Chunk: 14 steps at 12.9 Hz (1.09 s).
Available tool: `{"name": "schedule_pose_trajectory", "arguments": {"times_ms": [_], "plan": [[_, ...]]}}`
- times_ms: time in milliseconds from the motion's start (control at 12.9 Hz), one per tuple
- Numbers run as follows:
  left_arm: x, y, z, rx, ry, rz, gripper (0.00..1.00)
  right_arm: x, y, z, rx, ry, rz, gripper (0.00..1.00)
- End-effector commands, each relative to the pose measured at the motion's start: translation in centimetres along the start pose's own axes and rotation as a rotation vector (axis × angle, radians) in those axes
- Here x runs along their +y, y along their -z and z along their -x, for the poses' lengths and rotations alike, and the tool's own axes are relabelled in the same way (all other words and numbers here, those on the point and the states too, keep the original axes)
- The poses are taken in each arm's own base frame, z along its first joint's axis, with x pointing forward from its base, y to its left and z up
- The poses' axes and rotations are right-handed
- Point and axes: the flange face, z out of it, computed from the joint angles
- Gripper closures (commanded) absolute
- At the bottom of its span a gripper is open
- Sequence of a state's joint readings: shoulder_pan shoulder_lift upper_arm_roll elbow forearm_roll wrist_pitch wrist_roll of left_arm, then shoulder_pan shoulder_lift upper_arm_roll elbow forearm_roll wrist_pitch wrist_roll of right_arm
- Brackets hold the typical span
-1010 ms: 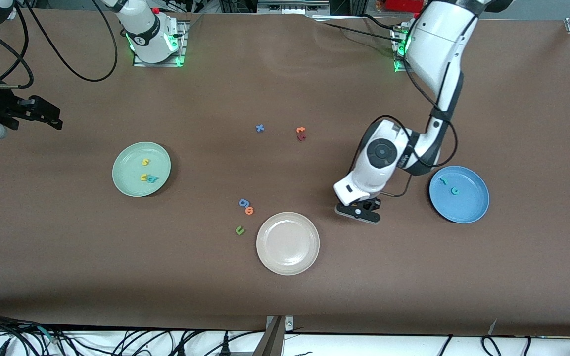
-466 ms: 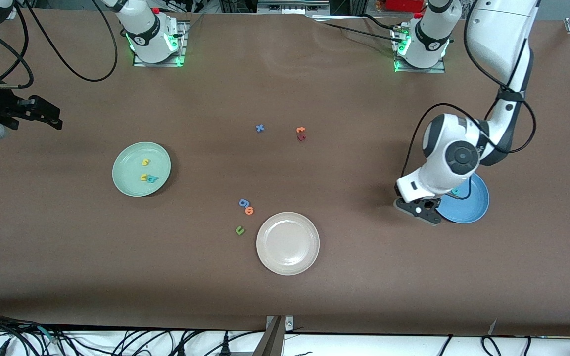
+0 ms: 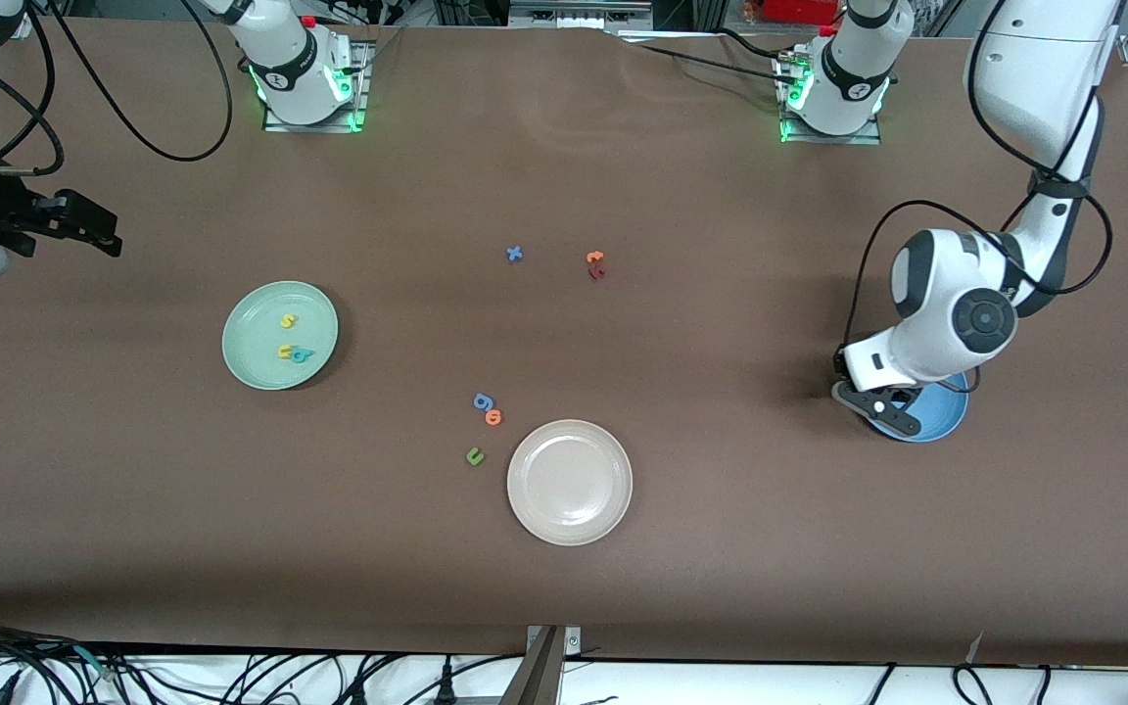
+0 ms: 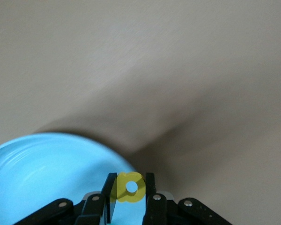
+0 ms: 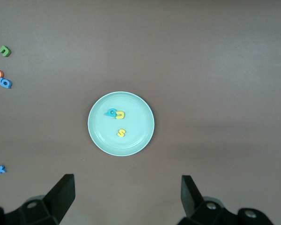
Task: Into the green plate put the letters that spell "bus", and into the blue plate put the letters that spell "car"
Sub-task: 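Carry the yellow letter with the left gripper over the blue plate, then lower the yellow letter into the blue plate and open the left gripper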
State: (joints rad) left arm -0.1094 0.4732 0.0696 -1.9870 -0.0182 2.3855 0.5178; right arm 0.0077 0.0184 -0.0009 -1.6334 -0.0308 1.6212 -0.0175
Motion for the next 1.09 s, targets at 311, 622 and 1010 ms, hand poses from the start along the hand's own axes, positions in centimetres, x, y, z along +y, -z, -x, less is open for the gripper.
{"name": "schedule_pose_trajectory", "arguments": {"times_ms": [311,622,1010], "plan": [[-3.7,-1.7,3.6,-0.022,-0.032,0.030,0.91,0.0,0.5,0.0,-0.006,-0.001,-0.020,0.00],[-3.9,-2.3,3.7,-0.029,-0.012,0.035,0.71,0.0,0.5,0.0,-0.006,-0.001,-0.019,0.00],[-3.8,-0.8,2.4,-0.002,-0.032,0.017,0.00,0.0,0.6,0.0,-0.004,-0.001,-0.019,0.00]]}}
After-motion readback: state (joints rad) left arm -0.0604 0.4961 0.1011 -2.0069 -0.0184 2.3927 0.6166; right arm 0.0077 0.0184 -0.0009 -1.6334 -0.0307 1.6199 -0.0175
